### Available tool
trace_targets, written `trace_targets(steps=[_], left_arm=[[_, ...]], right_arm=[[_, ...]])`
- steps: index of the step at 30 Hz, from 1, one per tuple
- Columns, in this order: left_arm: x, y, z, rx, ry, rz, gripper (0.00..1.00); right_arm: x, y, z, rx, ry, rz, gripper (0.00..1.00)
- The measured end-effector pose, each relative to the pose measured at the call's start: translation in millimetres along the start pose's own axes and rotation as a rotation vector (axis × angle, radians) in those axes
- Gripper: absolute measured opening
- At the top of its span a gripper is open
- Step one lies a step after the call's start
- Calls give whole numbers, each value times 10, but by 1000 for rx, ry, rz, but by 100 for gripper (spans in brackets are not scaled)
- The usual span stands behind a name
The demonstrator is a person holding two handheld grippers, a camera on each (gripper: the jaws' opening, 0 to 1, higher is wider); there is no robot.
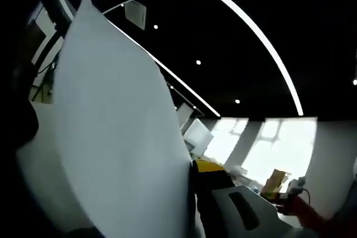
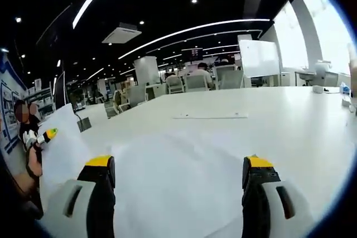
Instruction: Organize the stack of printing papers by aligning and flattening the scattered papers on the table
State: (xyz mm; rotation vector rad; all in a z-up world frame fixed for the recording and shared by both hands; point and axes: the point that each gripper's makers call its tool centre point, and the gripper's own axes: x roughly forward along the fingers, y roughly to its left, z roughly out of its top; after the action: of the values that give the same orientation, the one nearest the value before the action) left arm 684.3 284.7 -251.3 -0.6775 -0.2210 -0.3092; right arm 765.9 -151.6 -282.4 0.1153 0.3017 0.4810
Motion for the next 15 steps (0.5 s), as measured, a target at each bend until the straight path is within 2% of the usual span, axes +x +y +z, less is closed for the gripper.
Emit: trace_targets(steps=[15], left_arm=[[-4, -7, -3, 0, -2, 1, 7]], right_arm=[[46, -72, -137, -4, 18, -18, 90]])
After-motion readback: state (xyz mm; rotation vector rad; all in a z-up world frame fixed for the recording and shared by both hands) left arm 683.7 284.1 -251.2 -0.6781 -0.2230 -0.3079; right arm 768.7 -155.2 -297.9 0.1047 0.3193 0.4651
